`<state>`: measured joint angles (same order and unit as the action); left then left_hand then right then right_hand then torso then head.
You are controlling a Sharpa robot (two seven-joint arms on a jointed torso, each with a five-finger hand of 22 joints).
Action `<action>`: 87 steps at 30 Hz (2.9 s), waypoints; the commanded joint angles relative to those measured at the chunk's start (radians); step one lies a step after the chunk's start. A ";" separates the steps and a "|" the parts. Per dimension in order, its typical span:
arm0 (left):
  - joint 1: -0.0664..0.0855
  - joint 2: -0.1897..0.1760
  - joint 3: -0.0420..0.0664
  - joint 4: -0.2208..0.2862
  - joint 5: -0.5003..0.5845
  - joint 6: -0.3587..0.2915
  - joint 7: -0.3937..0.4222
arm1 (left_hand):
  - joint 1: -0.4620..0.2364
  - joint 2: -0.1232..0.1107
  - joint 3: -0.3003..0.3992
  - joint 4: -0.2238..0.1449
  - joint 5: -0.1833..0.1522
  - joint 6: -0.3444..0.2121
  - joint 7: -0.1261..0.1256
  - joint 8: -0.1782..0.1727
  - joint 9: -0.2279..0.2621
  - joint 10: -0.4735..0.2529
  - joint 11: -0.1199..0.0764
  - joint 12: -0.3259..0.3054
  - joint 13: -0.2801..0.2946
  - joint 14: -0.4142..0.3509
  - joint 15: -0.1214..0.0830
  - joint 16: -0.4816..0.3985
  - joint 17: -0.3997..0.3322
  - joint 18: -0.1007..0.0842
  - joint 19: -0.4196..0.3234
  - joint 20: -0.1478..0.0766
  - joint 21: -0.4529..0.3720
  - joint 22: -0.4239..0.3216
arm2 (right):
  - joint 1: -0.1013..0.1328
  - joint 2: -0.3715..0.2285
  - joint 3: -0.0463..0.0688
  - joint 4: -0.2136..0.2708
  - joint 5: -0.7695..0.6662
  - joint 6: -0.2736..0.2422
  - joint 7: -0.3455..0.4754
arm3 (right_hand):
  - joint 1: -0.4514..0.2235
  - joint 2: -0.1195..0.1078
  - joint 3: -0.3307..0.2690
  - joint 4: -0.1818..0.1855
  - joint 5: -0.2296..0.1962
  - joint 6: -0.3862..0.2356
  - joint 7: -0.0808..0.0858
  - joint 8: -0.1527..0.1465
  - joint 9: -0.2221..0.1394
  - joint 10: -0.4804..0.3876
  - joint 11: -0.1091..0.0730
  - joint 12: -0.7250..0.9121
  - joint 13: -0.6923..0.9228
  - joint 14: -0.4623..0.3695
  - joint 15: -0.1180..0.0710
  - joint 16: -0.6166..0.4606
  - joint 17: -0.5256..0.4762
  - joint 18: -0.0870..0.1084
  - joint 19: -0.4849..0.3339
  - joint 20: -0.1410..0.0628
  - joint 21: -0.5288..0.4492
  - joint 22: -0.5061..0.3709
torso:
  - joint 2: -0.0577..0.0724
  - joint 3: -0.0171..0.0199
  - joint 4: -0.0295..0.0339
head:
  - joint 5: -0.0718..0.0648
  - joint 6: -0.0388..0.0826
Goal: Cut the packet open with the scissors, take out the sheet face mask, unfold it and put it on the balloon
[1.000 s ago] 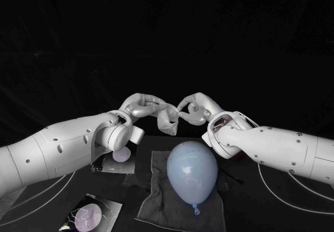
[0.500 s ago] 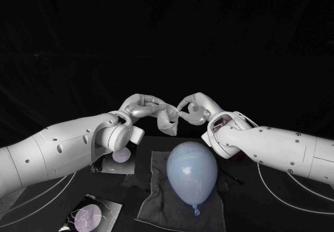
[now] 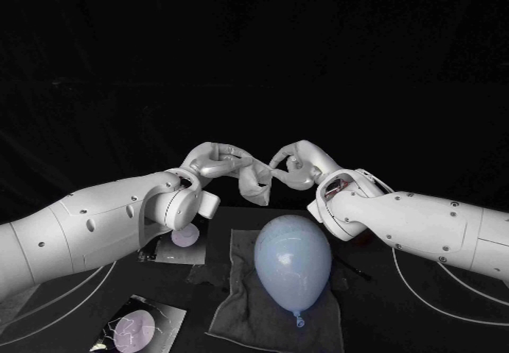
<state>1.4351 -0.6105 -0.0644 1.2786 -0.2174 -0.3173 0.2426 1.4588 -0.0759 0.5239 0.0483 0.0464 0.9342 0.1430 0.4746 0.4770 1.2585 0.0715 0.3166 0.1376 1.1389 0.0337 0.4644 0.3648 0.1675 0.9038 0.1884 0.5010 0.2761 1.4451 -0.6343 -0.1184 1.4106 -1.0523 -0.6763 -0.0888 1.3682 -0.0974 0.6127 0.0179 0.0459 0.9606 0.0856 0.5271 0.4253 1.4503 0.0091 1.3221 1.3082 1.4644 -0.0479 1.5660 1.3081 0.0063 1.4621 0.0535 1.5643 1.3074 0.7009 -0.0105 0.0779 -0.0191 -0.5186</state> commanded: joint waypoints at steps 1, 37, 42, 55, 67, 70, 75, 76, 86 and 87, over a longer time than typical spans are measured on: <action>0.002 0.002 0.001 0.002 0.010 0.000 0.008 | 0.002 -0.005 -0.005 -0.002 0.003 0.005 -0.001 -0.003 0.033 0.008 -0.001 -0.007 -0.002 0.009 -0.002 -0.006 0.002 0.017 0.009 -0.002 0.006 0.001 | 0.000 0.001 0.000 0.001 -0.006 0.000 0.010 | -0.006 0.003 -0.002 -0.006 0.003 0.005 0.001 0.003 0.001 0.009 -0.001 -0.001 0.124 0.106 -0.007 0.005 0.263 -0.006 0.109 -0.001 0.006 0.263 | 0.000 0.0000 -0.0001 | 0.001 -0.001; 0.002 0.015 0.002 0.017 0.015 0.018 0.016 | 0.004 -0.002 -0.005 -0.003 0.003 0.006 -0.002 -0.006 0.033 0.012 -0.003 -0.012 -0.004 0.021 -0.004 -0.011 0.003 0.017 0.020 -0.009 0.012 0.002 | 0.000 0.019 -0.001 -0.032 0.049 0.106 -0.011 | -0.101 -0.049 -0.081 0.027 0.003 -0.123 0.063 -0.126 -0.063 -0.118 0.053 -0.207 0.011 0.106 0.039 0.005 0.263 0.008 0.078 0.038 -0.053 0.243 | 0.001 -0.0002 -0.0002 | -0.001 -0.001; 0.002 0.014 0.002 0.016 0.015 0.020 0.015 | 0.004 -0.002 -0.005 -0.004 0.003 0.007 -0.002 -0.006 0.033 0.013 -0.003 -0.013 -0.004 0.022 -0.004 -0.012 0.004 0.017 0.021 -0.009 0.012 0.002 | -0.001 0.024 -0.002 -0.036 0.048 0.123 -0.011 | -0.109 -0.071 -0.110 0.035 0.003 -0.139 0.074 -0.157 -0.079 -0.129 0.063 -0.215 0.004 0.105 0.048 0.001 0.259 0.011 0.072 0.047 -0.065 0.240 | 0.000 0.0003 -0.0004 | -0.002 -0.001; 0.002 0.014 0.002 0.022 0.015 0.032 0.011 | 0.004 -0.002 -0.005 -0.004 0.003 0.007 -0.002 -0.006 0.033 0.014 -0.003 -0.013 -0.005 0.023 -0.005 -0.013 0.004 0.017 0.021 -0.010 0.013 0.002 | -0.007 0.042 -0.005 -0.052 0.046 0.137 -0.020 | -0.109 -0.078 -0.133 0.044 0.003 -0.139 0.077 -0.176 -0.088 -0.140 0.067 -0.222 -0.003 0.103 0.053 -0.002 0.256 0.012 0.069 0.053 -0.070 0.238 | 0.000 0.0001 0.0009 | -0.004 0.000; 0.002 0.012 0.002 0.037 0.015 0.041 0.010 | 0.004 -0.002 -0.005 -0.004 0.003 0.007 -0.002 -0.006 0.033 0.014 -0.003 -0.013 -0.005 0.023 -0.005 -0.013 0.004 0.017 0.022 -0.010 0.013 0.002 | -0.018 0.060 -0.006 -0.073 0.045 0.116 -0.030 | -0.063 0.019 -0.100 0.058 0.003 -0.049 0.051 -0.147 -0.079 -0.118 0.047 -0.184 0.010 0.106 0.039 0.005 0.263 0.006 0.084 0.048 -0.042 0.247 | 0.000 -0.0004 0.0002 | -0.003 0.001; 0.002 0.011 0.002 0.038 0.015 0.041 0.011 | 0.004 -0.002 -0.005 -0.004 0.003 0.007 -0.002 -0.006 0.033 0.015 -0.003 -0.013 -0.005 0.024 -0.005 -0.013 0.004 0.017 0.022 -0.011 0.013 0.002 | -0.020 0.059 -0.006 -0.075 0.046 0.091 -0.020 | -0.034 0.059 -0.078 0.049 0.003 0.003 0.022 -0.107 -0.060 -0.090 0.023 -0.151 0.024 0.106 0.019 0.005 0.263 0.000 0.095 0.032 -0.020 0.255 | 0.001 0.0001 -0.0009 | -0.001 0.001; 0.002 0.006 0.002 0.038 0.015 0.038 0.012 | 0.004 -0.002 -0.006 -0.004 0.003 0.008 -0.002 -0.006 0.033 0.015 -0.003 -0.014 -0.005 0.024 -0.005 -0.014 0.004 0.016 0.022 -0.011 0.014 0.002 | -0.022 0.048 -0.006 -0.067 0.044 0.047 -0.001 | -0.024 0.068 -0.055 0.039 0.003 0.013 0.010 -0.078 -0.044 -0.056 0.009 -0.109 0.044 0.106 0.004 0.005 0.263 -0.006 0.109 0.014 0.006 0.263 | 0.000 0.0005 -0.0017 | -0.001 0.001; 0.002 0.005 0.001 0.038 0.015 0.037 0.012 | 0.004 -0.002 -0.006 -0.004 0.003 0.008 -0.002 -0.006 0.033 0.015 -0.003 -0.014 -0.005 0.024 -0.005 -0.014 0.004 0.016 0.022 -0.011 0.014 0.002 | -0.023 0.045 -0.006 -0.065 0.044 0.042 0.001 | -0.024 0.068 -0.054 0.038 0.003 0.013 0.009 -0.077 -0.043 -0.055 0.009 -0.108 0.045 0.106 0.004 0.005 0.263 -0.006 0.109 0.014 0.006 0.263 | 0.000 0.0009 -0.0017 | -0.001 0.002; 0.002 0.000 0.001 0.038 0.015 0.035 0.014 | 0.004 -0.004 -0.007 -0.005 0.003 0.008 -0.002 -0.007 0.034 0.016 -0.003 -0.014 -0.005 0.025 -0.005 -0.015 0.004 0.016 0.023 -0.011 0.014 0.002 | -0.023 0.033 -0.006 -0.058 0.043 0.019 0.006 | -0.024 0.062 -0.049 0.034 0.003 0.012 0.007 -0.070 -0.039 -0.052 0.006 -0.109 0.043 0.106 0.001 0.005 0.263 -0.006 0.109 0.011 0.006 0.263 | 0.000 0.0006 -0.0011 | -0.005 0.005; 0.002 0.000 0.001 0.038 0.015 0.036 0.015 | 0.004 -0.004 -0.007 -0.005 0.003 0.008 -0.002 -0.007 0.034 0.016 -0.003 -0.014 -0.005 0.025 -0.005 -0.015 0.004 0.016 0.023 -0.011 0.014 0.002 | -0.023 0.033 -0.006 -0.057 0.043 0.017 0.006 | -0.024 0.062 -0.049 0.034 0.003 0.012 0.007 -0.070 -0.039 -0.052 0.006 -0.109 0.043 0.106 0.001 0.005 0.263 -0.006 0.109 0.011 0.006 0.263 | 0.000 0.0004 -0.0008 | -0.005 0.006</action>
<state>1.4355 -0.6115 -0.0644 1.3141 -0.2071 -0.2929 0.2434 1.4566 -0.0782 0.5211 0.0455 0.0459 0.9374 0.1393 0.4627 0.4853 1.2687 0.0682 0.3048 0.1335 1.1564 0.0275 0.4528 0.3679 0.1763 0.9185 0.1753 0.5093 0.2773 1.4221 -0.6009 -0.1251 1.3513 -1.0012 -0.6326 -0.0979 1.3385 -0.0404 0.5594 0.0523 0.0418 0.9705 0.0974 0.4545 0.3653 1.3866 0.0193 1.2111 1.3090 1.4631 -0.0398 1.5667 1.3074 0.0063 1.4646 0.0729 1.5674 1.3081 0.7007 -0.0094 0.0767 -0.0230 -0.5142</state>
